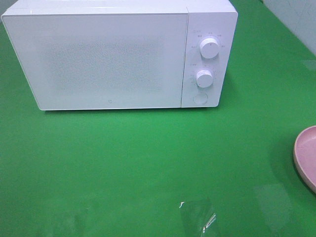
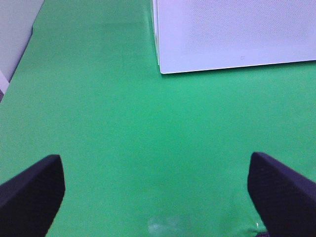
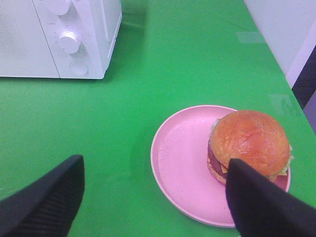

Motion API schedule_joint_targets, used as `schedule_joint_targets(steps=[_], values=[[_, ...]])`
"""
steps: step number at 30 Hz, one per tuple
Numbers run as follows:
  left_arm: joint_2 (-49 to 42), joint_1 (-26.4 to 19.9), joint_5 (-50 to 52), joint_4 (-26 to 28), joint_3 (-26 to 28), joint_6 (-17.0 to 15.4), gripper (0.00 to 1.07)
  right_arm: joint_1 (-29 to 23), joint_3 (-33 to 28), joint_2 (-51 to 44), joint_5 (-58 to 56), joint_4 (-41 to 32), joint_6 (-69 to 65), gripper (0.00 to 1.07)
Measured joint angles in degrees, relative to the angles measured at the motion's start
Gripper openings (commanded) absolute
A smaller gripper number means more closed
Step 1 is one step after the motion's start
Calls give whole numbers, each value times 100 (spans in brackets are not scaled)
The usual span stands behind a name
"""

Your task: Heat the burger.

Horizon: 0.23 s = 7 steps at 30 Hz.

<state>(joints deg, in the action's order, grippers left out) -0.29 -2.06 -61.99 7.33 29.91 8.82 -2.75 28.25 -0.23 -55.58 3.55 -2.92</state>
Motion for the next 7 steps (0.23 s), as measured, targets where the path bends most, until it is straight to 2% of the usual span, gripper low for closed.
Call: schedule_joint_targets(steps=[7], values=[[0,0,0,0,0,0,93,0,0,0,0,0,0,75]])
